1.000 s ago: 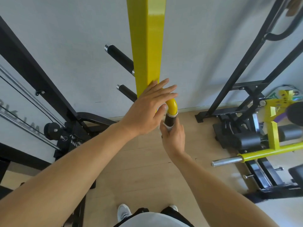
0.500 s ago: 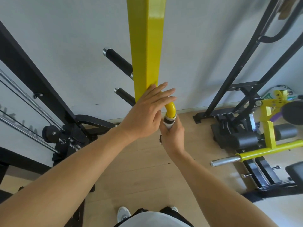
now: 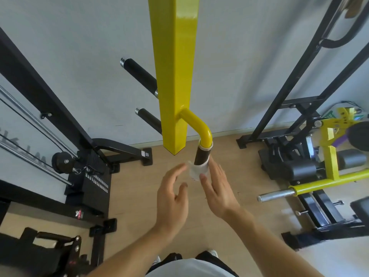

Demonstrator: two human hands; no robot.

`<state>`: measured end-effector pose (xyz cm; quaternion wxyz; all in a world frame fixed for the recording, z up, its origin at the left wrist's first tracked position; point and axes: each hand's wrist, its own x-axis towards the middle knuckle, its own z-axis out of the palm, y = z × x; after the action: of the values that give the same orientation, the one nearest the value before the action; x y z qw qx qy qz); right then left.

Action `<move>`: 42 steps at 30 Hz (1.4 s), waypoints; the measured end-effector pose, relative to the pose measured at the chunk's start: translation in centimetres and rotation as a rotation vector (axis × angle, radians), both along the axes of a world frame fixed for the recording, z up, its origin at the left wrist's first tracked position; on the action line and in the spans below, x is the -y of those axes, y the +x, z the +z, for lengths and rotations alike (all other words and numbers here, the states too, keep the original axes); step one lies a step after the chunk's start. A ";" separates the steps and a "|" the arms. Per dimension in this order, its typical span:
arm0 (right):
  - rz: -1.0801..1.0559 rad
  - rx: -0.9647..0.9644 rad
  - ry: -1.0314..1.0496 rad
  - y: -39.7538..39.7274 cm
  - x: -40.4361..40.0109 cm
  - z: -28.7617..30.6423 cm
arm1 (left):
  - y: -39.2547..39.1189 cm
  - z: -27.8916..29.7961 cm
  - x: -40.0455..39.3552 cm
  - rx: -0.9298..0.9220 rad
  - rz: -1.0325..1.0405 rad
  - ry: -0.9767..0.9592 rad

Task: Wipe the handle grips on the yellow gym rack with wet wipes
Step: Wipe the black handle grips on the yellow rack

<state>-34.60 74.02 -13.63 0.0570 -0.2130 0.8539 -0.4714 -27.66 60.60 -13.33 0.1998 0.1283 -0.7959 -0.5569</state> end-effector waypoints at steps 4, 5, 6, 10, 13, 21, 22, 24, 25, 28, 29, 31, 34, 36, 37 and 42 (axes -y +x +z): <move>-0.214 -0.085 -0.071 -0.6 0.7 1.1 | 0.9 0.8 -2.3 0.124 0.019 0.142; -0.252 -0.101 -0.113 -0.7 0.8 1.4 | 0.8 1.4 -2.5 0.141 -0.038 0.166; -0.285 -0.106 -0.159 -0.7 1.0 1.7 | 0.4 1.9 -2.7 0.152 -0.100 0.200; -0.350 0.062 -0.368 -0.6 1.4 2.6 | -1.5 2.9 -2.8 0.175 -0.237 0.306; -0.311 0.054 -0.364 -0.1 1.5 2.6 | -2.7 3.3 -2.8 0.157 -0.229 0.327; -0.349 -0.031 -0.413 -1.0 1.5 4.4 | -5.6 4.8 -1.6 0.013 -0.295 0.340; -0.347 -0.030 -0.399 -1.2 1.5 4.1 | -5.7 4.5 -1.5 0.014 -0.289 0.315; -0.338 -0.007 -0.371 -1.6 1.4 3.3 | -5.9 4.1 -1.2 0.022 -0.279 0.270; -0.334 0.008 -0.354 -1.7 1.2 3.0 | -6.1 4.0 -1.0 0.029 -0.277 0.254; -0.347 -0.012 -0.300 -2.1 1.1 3.1 | -6.8 4.7 -0.7 0.048 -0.264 0.241; -0.351 -0.040 -0.299 -2.2 1.1 3.6 | -7.0 5.2 -0.6 0.038 -0.260 0.249; -0.352 -0.083 -0.325 -2.4 1.1 4.5 | -7.3 6.0 -0.6 0.007 -0.270 0.284; -0.351 -0.084 -0.340 -2.5 0.9 4.4 | -7.3 5.8 -0.6 -0.007 -0.290 0.281; -0.352 -0.049 -0.289 -2.2 0.8 3.2 | -7.1 4.5 -0.6 0.015 -0.299 0.254; -0.349 -0.017 -0.271 -2.0 0.7 2.6 | -6.9 3.9 -0.6 0.031 -0.304 0.248; -0.347 0.033 -0.322 -2.0 0.9 4.2 | -7.1 4.5 -0.5 0.020 -0.297 0.295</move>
<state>-36.57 73.10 -9.47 -0.0456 -0.0617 0.7905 -0.6076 -34.81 61.06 -8.81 0.0867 0.0429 -0.7177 -0.6896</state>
